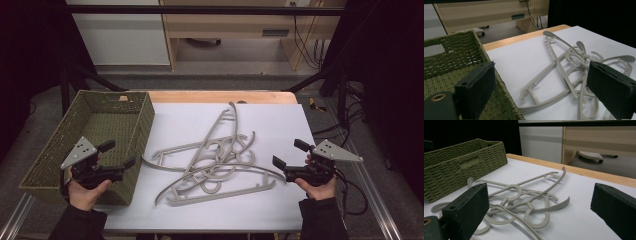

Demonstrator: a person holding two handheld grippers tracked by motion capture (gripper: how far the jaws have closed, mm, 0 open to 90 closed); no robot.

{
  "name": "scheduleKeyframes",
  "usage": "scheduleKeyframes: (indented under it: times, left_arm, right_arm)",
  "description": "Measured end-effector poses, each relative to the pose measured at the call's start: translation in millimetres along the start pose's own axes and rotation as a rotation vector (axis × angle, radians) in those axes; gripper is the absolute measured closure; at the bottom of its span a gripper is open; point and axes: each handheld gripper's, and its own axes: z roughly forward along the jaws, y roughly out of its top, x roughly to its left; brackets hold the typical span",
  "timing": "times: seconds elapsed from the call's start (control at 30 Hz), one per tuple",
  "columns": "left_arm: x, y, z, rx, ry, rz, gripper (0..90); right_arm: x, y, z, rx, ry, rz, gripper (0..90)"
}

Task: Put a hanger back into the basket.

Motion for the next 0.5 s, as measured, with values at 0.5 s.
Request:
scheduleKeyframes:
  times: [0.5]
  left_arm:
    - [-29.4,10.7,17.1,0.048,-0.056,0.06,10.1]
  right_arm:
    - [8.7,1.4,6.8,0.031,0.016,-0.017,2.1]
